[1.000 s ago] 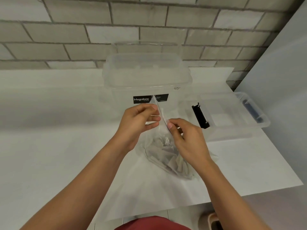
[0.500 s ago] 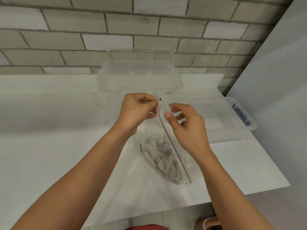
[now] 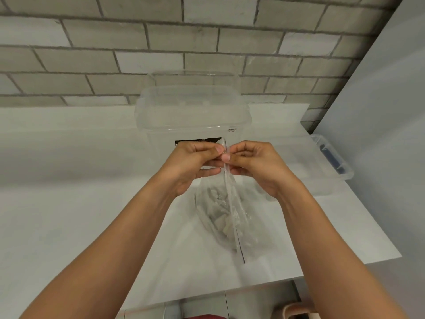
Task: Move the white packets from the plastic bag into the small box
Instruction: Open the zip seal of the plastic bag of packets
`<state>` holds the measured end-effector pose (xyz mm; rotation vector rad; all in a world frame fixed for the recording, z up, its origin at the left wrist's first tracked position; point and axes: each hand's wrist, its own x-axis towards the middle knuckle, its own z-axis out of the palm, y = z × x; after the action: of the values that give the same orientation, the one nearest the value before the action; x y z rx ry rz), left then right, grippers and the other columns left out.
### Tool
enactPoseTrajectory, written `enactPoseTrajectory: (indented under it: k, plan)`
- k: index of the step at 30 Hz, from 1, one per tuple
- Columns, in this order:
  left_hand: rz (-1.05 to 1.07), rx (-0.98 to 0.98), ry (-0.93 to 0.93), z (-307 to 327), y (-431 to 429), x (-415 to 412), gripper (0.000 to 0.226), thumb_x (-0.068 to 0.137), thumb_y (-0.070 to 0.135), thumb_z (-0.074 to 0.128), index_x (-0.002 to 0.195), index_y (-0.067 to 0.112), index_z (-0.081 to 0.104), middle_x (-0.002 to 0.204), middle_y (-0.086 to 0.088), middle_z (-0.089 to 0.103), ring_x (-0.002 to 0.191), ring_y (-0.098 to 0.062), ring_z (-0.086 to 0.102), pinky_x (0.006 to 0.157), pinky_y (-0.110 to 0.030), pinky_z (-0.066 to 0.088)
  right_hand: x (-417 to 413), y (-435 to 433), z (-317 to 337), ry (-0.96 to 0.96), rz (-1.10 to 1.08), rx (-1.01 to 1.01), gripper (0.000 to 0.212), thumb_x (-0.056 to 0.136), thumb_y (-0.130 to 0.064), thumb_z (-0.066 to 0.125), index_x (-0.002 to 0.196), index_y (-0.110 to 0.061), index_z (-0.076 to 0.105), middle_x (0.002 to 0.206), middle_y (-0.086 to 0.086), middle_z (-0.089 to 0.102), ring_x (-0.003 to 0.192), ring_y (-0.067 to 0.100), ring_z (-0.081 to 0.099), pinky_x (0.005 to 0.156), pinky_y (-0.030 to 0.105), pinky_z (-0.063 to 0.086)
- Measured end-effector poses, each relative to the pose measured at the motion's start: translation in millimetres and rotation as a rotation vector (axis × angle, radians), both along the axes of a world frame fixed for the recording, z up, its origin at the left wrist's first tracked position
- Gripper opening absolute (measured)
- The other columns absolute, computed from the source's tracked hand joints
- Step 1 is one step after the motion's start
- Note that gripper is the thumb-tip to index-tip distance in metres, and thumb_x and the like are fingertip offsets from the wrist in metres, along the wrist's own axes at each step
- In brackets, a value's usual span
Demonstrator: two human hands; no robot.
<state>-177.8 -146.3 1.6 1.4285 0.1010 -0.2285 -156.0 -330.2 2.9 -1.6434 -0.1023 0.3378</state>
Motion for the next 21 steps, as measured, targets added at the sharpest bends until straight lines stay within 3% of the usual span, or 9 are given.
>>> enactPoseTrajectory:
  k: [3, 7, 9, 14, 18, 21]
  plan:
    - [0.016, 0.059, -0.030, -3, -1, -1, 0.014, 0.094, 0.013, 0.068, 0.102, 0.005, 0.075, 0.088, -0.010, 0.075, 0.087, -0.022, 0.073, 0.077, -0.031, 0.060, -2, -1, 2, -0.087, 0.007, -0.133, 0.010, 0.091, -0.014, 0.074, 0.096, -0.006, 0.076, 0.085, 0.014, 0.076, 0.074, 0.018, 0.072, 0.078, 0.034, 0.061]
    - [0.104, 0.152, -0.071, -6, -9, -1, 0.009, 0.092, 0.009, 0.068, 0.089, 0.008, 0.076, 0.079, -0.008, 0.074, 0.078, -0.020, 0.073, 0.079, -0.038, 0.061, -5, 9, -1, -0.459, -0.010, -0.707, 0.020, 0.097, -0.027, 0.055, 0.087, -0.025, 0.072, 0.071, -0.003, 0.072, 0.073, 0.018, 0.069, 0.073, 0.039, 0.057]
    - [0.161, 0.170, -0.076, -6, -14, -2, 0.011, 0.091, 0.009, 0.066, 0.087, 0.009, 0.076, 0.079, -0.007, 0.074, 0.076, -0.018, 0.073, 0.077, -0.039, 0.063, -10, 15, -1, -0.573, -0.056, -0.825, 0.021, 0.098, -0.027, 0.050, 0.090, -0.021, 0.068, 0.070, -0.004, 0.068, 0.070, 0.021, 0.063, 0.068, 0.039, 0.054]
    - [0.175, 0.123, -0.080, 0, -16, -4, 0.011, 0.091, 0.013, 0.067, 0.092, 0.012, 0.079, 0.087, -0.003, 0.077, 0.081, -0.018, 0.075, 0.073, -0.036, 0.062, -11, 22, 0, -0.537, -0.106, -0.632, 0.017, 0.098, -0.024, 0.051, 0.085, -0.022, 0.063, 0.065, -0.003, 0.067, 0.059, 0.015, 0.060, 0.058, 0.037, 0.052]
    - [0.119, 0.146, -0.095, 4, -12, -2, 0.014, 0.093, 0.011, 0.064, 0.092, 0.011, 0.079, 0.086, -0.007, 0.077, 0.082, -0.019, 0.075, 0.074, -0.037, 0.062, -10, 19, 1, -0.391, -0.075, -0.494, 0.020, 0.098, -0.029, 0.052, 0.083, -0.024, 0.063, 0.074, -0.002, 0.071, 0.074, 0.021, 0.068, 0.075, 0.046, 0.057]
    - [0.046, 0.225, -0.141, 1, -9, 0, 0.015, 0.095, 0.015, 0.064, 0.093, 0.012, 0.079, 0.085, -0.009, 0.076, 0.084, -0.019, 0.075, 0.074, -0.037, 0.062, -9, 15, 0, -0.369, -0.005, -0.499, 0.024, 0.101, -0.040, 0.054, 0.087, -0.023, 0.064, 0.077, -0.006, 0.072, 0.074, 0.015, 0.068, 0.077, 0.040, 0.057]
